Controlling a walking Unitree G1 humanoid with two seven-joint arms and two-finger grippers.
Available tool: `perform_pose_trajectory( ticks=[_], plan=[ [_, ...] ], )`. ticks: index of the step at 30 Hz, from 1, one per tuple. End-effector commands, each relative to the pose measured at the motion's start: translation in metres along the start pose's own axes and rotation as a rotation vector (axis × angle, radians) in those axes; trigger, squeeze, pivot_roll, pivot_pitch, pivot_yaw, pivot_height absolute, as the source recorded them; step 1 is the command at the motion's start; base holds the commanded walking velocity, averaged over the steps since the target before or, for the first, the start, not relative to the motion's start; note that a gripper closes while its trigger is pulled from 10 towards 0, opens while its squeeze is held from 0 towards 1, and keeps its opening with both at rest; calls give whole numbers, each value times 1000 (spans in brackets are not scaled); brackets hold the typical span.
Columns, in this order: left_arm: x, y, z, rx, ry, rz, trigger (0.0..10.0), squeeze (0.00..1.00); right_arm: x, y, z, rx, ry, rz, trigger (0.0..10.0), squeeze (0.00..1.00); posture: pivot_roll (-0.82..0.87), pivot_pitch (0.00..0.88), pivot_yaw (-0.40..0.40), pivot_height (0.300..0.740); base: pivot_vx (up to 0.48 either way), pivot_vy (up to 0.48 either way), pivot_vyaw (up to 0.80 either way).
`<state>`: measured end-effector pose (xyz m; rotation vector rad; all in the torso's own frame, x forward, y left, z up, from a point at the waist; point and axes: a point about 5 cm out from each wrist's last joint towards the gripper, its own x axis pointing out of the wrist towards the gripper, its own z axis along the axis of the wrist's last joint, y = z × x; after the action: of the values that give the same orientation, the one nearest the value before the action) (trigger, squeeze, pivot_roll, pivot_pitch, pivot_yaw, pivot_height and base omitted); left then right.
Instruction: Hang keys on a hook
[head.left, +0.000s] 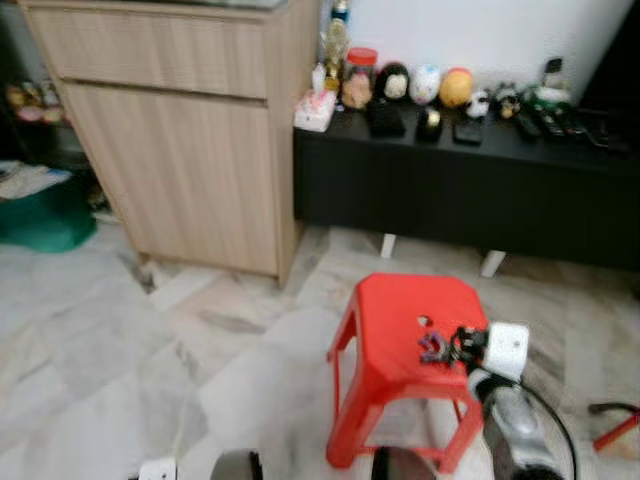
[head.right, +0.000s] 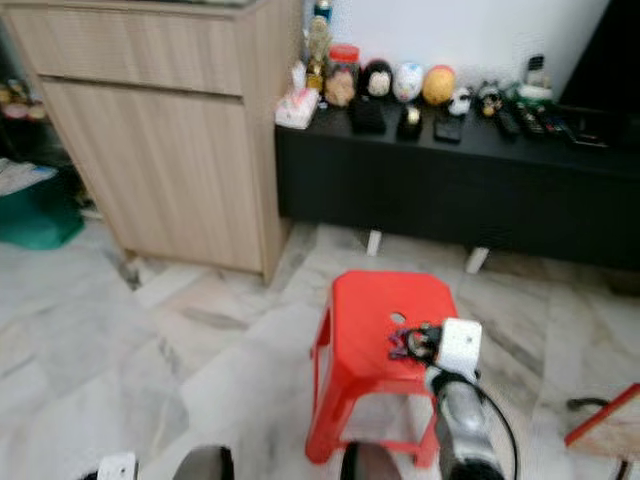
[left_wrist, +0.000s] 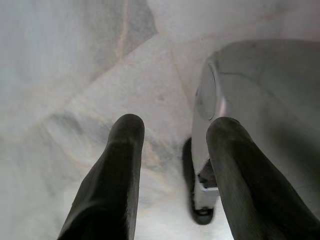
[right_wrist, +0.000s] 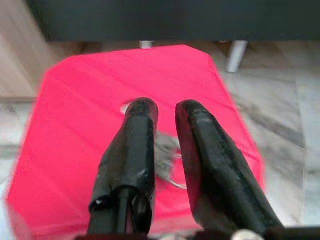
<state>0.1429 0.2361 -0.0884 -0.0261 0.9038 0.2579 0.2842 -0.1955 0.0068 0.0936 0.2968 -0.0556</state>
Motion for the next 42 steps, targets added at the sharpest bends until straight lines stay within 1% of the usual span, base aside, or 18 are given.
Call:
perform_pose_trajectory(
  ticks=[1,6,12,19,22,25,30,36,42],
  plan=[
    [0,-11,-2,8,11,-32,10000,0,-1,-10,3,-19,-13,-19,10000,0,85,0,-80,590,0,-330,0],
    [0,-12,-2,3,9,-35,10000,0,0,-9,0,-37,25,-14,10000,0,82,0,-85,590,0,-346,0],
    [0,-13,-3,-7,15,-29,10000,0,-1,-8,-3,-49,46,18,10000,0,81,0,-89,590,0,0,0],
    [0,-14,-4,-11,18,-32,10000,0,-1,-10,-3,-51,48,24,10000,0,82,0,-92,590,0,0,0],
    [0,-14,-5,-9,22,-32,10000,0,-3,-11,-6,-78,70,44,10000,0,90,0,-98,590,0,0,0],
    [-1,-14,-5,-11,19,-31,10000,0,-6,-13,-10,-96,76,58,10000,0,88,0,-101,590,274,0,0],
    [0,-14,-5,-5,15,-35,10000,0,-8,-17,-12,-112,86,60,10000,0,75,0,-96,590,286,0,515],
    [0,-15,-4,4,13,-40,10000,0,-8,-19,-12,-86,88,38,10000,0,62,0,-88,590,288,0,91],
    [0,-15,-3,7,7,-38,10000,0,-9,-16,-16,-82,100,28,10000,0,65,0,-88,590,289,0,0]
  ],
)
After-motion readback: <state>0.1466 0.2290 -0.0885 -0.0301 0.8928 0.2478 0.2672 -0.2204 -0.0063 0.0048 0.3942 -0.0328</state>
